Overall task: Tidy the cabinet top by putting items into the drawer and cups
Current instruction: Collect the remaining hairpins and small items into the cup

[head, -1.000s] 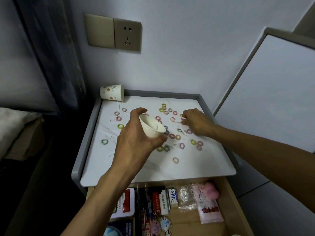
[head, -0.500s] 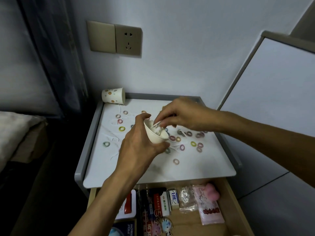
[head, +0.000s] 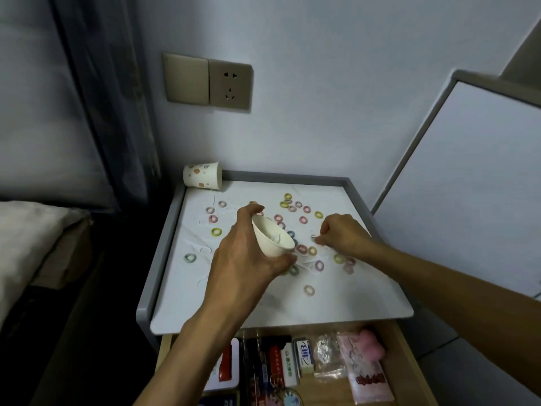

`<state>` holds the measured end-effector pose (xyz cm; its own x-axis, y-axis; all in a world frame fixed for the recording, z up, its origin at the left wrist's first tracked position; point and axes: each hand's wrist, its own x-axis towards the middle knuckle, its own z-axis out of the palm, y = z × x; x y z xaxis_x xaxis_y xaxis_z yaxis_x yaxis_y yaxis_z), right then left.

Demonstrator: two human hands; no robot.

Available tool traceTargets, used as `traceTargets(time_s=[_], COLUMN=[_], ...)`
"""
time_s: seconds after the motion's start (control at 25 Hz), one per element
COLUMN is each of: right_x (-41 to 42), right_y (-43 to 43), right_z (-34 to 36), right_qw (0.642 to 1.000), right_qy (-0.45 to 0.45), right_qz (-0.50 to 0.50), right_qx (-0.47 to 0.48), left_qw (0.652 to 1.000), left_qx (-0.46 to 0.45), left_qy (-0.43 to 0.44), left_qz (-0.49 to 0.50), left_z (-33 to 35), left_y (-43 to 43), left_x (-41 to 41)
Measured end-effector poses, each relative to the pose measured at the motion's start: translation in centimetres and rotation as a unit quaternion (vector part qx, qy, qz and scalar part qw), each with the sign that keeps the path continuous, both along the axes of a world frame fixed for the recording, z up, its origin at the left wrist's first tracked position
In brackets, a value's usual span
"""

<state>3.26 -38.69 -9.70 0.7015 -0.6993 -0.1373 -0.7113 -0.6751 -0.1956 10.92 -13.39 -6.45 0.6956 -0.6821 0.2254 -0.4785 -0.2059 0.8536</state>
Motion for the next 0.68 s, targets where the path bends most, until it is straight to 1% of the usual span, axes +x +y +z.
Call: traceTargets(time_s=[0.2,0.28,0.36,0.4,0.48,0.52,0.68], right_x=[0.2,-0.3,-1.2,-1.6,-2.4,-2.6,-2.9], right_y=[0.3,0.3,0.5,0.7,1.5,1.8,2.1], right_z=[-0.7,0.1,1.1,1.5,1.4,1.0,-0.4], right_qw=[1.0,0.999,0.996,0.992,0.976,0.969,0.963], right_qy=[-0.004,-0.028,-0.054,-0.044,0.013,0.034,0.015], right_qz=[0.001,0.011,0.064,0.114,0.214,0.241,0.259], right_qx=[-0.027,-0.023,-0.018,-0.018,-0.031,-0.042,-0.075], left_qw=[1.0,1.0,1.0,1.0,0.999,0.999,1.0], left_qx=[0.002,0.0,-0.004,-0.007,-0.014,-0.017,-0.013], left_qy=[-0.008,-0.008,-0.004,0.001,0.012,0.014,0.009], left_qz=[0.014,0.015,0.022,0.025,0.028,0.029,0.027], left_z=[-0.1,0.1,0.4,0.5,0.8,0.9,1.0], left_y=[0.2,0.3,0.3,0.4,0.6,0.6,0.8], left_x=[0.5,0.5,0.6,0.6,0.6,0.5,0.1])
